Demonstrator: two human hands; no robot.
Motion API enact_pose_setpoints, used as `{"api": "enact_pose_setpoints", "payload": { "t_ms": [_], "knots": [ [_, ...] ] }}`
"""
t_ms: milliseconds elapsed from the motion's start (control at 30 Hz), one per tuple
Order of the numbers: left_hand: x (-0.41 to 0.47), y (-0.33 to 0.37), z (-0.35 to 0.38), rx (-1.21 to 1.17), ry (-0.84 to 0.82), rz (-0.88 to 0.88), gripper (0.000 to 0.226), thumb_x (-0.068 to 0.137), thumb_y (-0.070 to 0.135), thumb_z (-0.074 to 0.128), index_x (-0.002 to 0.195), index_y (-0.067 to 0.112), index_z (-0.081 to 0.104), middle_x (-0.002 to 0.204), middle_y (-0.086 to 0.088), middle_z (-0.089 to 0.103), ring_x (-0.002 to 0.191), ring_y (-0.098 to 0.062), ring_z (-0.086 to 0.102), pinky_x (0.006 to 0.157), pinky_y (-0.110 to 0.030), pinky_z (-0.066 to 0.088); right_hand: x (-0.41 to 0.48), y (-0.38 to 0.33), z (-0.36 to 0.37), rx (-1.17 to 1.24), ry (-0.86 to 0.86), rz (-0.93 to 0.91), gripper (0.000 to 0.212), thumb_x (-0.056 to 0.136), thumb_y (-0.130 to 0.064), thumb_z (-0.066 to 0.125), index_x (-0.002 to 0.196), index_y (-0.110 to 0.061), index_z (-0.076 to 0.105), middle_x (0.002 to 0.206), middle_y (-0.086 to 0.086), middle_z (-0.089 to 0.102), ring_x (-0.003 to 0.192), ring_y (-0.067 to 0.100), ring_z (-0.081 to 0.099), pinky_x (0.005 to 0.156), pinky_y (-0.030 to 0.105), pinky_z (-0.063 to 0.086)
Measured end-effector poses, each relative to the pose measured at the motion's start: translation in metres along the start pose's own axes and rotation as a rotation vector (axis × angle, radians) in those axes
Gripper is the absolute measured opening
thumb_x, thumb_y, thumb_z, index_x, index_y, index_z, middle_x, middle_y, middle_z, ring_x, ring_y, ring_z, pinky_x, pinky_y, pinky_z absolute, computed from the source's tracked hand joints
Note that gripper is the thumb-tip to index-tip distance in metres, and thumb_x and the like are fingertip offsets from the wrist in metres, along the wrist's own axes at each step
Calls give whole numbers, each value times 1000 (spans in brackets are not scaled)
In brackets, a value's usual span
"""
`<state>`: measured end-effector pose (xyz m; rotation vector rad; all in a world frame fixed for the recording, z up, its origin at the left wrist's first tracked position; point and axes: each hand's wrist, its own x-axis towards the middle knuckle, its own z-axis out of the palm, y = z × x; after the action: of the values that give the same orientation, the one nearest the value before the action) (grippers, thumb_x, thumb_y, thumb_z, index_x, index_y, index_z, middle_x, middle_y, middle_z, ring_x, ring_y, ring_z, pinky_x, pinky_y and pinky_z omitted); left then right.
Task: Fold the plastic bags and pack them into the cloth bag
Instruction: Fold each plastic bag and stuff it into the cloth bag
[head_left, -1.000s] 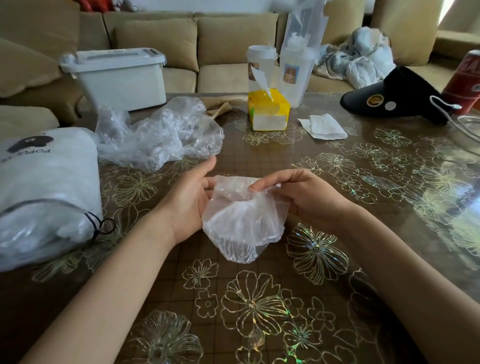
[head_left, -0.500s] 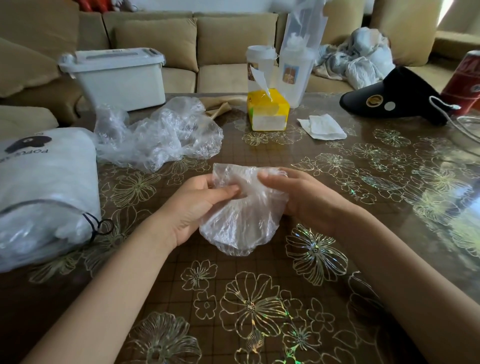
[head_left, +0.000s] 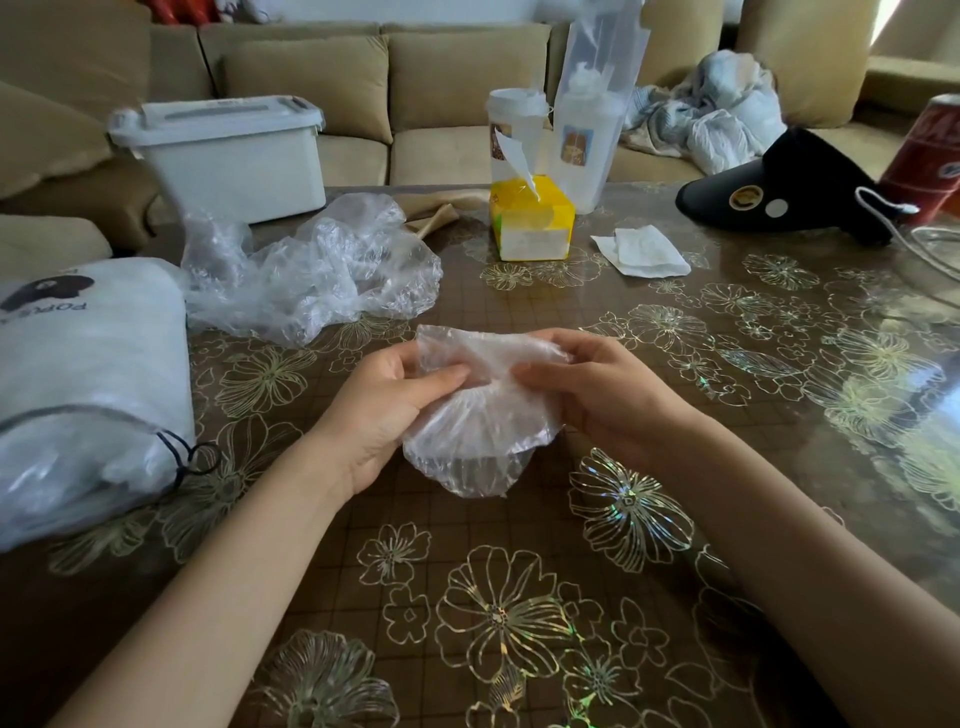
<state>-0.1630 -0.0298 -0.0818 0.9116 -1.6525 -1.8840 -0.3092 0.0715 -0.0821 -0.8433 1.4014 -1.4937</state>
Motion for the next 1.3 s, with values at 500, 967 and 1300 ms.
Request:
{"api": "enact_pose_setpoints", "payload": {
  "t_ms": [500, 967, 1300],
  "knots": [
    [0, 4, -7, -248, -283, -289, 58, 83, 51, 47, 110, 3, 64, 87, -10, 70, 74, -19, 68, 68, -28, 56, 2, 8, 5, -431, 115, -400, 48, 77, 25, 47, 83, -14, 73, 96, -1, 62, 82, -7, 59, 72, 12, 50],
    [2, 1, -6, -61, -58, -39, 39, 71, 22, 68, 107, 7, 63, 92, -7, 69, 79, -16, 67, 65, -25, 56, -2, -15, -17, -1, -93, -32, 30, 76, 10, 48, 95, -7, 65, 114, 15, 62, 102, 28, 57, 87, 35, 48],
    [-1, -1, 0, 76, -75, 142, 31, 68, 25, 67, 96, 12, 65, 94, -9, 70, 88, -19, 67, 79, -32, 53, -6, -10, -3, -111, -144, 91, 56, 72, -35, 64, 113, 4, 59, 100, 15, 64, 85, 23, 63, 83, 37, 52]
  ]
}}
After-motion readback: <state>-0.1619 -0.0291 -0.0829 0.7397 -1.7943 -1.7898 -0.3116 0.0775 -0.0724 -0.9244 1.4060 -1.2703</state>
